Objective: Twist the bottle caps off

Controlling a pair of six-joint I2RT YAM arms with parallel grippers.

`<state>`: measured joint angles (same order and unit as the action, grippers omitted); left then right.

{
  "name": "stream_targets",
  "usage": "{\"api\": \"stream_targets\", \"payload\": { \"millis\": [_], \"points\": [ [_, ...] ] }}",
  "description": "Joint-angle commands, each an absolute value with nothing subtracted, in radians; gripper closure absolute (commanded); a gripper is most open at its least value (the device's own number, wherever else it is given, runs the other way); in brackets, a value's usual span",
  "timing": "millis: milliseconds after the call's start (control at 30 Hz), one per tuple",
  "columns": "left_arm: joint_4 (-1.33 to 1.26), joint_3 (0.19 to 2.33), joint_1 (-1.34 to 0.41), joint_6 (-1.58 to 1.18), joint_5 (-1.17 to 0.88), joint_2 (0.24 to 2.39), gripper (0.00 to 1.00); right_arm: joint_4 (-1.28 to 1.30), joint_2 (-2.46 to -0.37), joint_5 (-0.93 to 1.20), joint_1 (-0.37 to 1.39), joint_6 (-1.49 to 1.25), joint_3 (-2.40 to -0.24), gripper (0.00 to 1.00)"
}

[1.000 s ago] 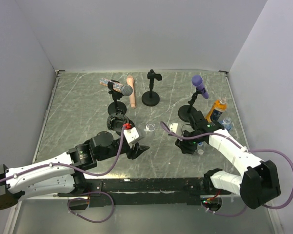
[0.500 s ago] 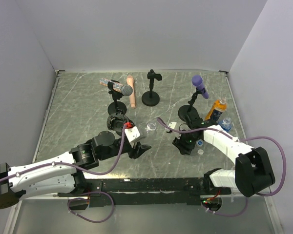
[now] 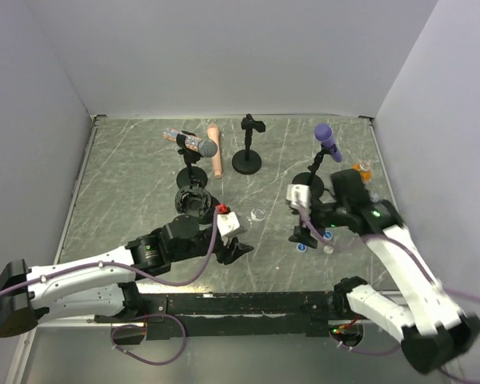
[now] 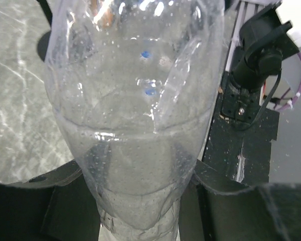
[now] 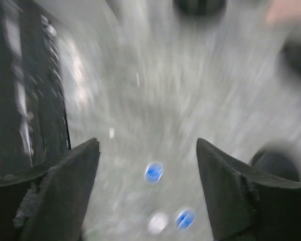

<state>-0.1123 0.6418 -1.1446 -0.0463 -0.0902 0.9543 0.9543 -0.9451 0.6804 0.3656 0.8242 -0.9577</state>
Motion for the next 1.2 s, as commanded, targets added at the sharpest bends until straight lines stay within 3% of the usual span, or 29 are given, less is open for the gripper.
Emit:
{"api": "stream_targets", "payload": {
  "millis": [0,33,67,567,700,867,1000,1100,1167],
  "points": [
    [-0.183,0.684,-1.157,-0.046,-0.153,1.031,0.76,1.101,-0.879,1.116,0.364,1.029,-1.071,0.13],
    [-0.183,0.699,-1.161,-0.043,-0.158,1.051,0.76,1.104,-0.912,1.15,0.365,1.003,-1.101,0.04],
    [-0.181,0.713,-1.166,-0.038,-0.161,1.067,0.76,1.118,-0.946,1.178,0.365,0.987,-1.141,0.01],
    [-0.209,0.792,-1.203,-0.034,-0.175,1.186,0.75,1.008,-1.02,1.249,0.452,0.79,-1.131,0.05],
    [-0.207,0.814,-1.203,-0.049,-0.166,1.216,0.72,0.976,-1.025,1.25,0.456,0.736,-1.121,0.19],
    [-0.204,0.83,-1.203,-0.071,-0.124,1.227,0.66,0.982,-1.045,1.201,0.457,0.721,-1.137,0.53],
    [-0.235,0.795,-1.203,-0.095,-0.063,1.178,0.46,0.985,-1.031,1.143,0.448,0.713,-1.121,0.58],
    [-0.235,0.762,-1.203,-0.1,-0.006,1.126,0.09,0.963,-1.008,1.114,0.413,0.678,-1.106,0.58],
    [-0.203,0.747,-1.203,-0.092,-0.003,1.074,0.03,0.972,-1.0,1.072,0.378,0.675,-1.12,0.59]
  ]
}}
